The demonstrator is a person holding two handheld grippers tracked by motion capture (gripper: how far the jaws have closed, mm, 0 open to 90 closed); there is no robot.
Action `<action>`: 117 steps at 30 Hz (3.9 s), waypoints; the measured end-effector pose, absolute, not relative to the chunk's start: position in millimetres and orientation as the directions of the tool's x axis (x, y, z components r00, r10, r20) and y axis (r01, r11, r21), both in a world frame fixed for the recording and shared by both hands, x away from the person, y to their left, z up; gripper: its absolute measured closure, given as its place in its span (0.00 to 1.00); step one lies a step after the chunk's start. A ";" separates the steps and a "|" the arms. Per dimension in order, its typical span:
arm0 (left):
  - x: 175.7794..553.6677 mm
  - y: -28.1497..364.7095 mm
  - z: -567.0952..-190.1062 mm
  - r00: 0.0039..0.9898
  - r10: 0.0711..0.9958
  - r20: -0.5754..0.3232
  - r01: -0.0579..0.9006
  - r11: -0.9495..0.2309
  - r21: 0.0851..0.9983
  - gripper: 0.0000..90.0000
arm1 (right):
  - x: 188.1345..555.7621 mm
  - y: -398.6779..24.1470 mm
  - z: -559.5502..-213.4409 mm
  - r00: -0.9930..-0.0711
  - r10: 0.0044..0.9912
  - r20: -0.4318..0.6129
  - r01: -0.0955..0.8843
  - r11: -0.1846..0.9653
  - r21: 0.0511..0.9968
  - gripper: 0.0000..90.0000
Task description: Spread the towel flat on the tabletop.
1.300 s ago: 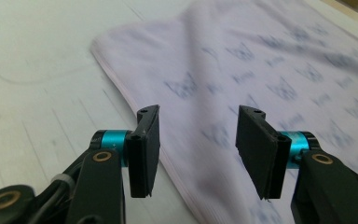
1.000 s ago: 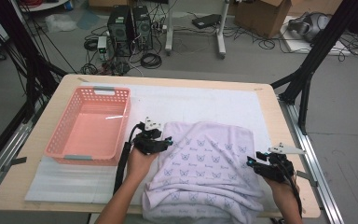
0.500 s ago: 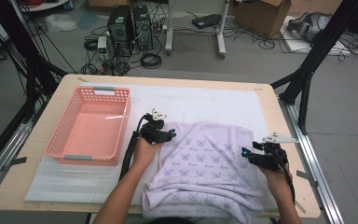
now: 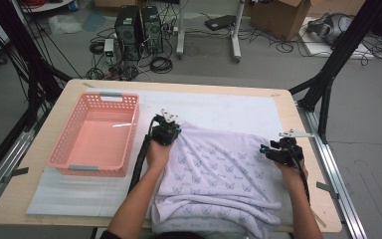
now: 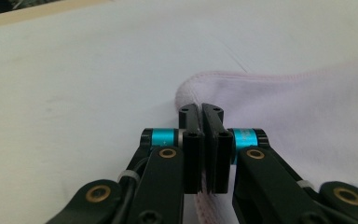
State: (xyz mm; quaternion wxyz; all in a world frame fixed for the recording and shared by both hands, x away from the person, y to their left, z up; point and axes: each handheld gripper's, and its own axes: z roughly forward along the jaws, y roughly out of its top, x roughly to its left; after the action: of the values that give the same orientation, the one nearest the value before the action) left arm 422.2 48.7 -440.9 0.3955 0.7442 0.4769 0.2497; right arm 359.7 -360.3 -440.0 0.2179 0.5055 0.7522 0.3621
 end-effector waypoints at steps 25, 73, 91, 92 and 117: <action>486.4 77.7 -424.5 0.298 0.948 -0.109 0.573 -0.086 0.815 0.96 | 429.7 -310.9 -442.3 -0.505 0.862 -0.054 0.583 0.386 0.715 0.95; 484.4 80.5 -440.3 0.116 0.993 -0.003 0.590 -0.066 0.805 0.96 | 411.6 -346.8 -429.2 -0.390 0.919 0.054 0.624 0.220 0.750 0.70; 462.0 72.2 -435.6 0.302 0.947 -0.106 0.622 -0.112 0.775 0.52 | 415.4 -337.0 -439.2 -0.304 0.953 -0.002 0.680 0.219 0.699 0.84; 458.5 71.1 -436.0 0.313 0.944 -0.108 0.624 -0.118 0.773 0.53 | 415.0 -335.9 -437.8 -0.304 0.953 0.001 0.682 0.217 0.698 0.73; 367.0 75.4 -425.0 0.500 0.847 -0.179 0.539 -0.143 0.830 0.43 | 311.1 -348.6 -436.1 -0.479 0.870 0.116 0.614 0.238 0.753 0.62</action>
State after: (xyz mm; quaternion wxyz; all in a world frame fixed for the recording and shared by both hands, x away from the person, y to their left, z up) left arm 367.0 75.4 -425.0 0.4551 0.7369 0.4704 0.1690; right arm 311.1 -348.6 -436.1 0.1662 0.4823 0.7689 0.3854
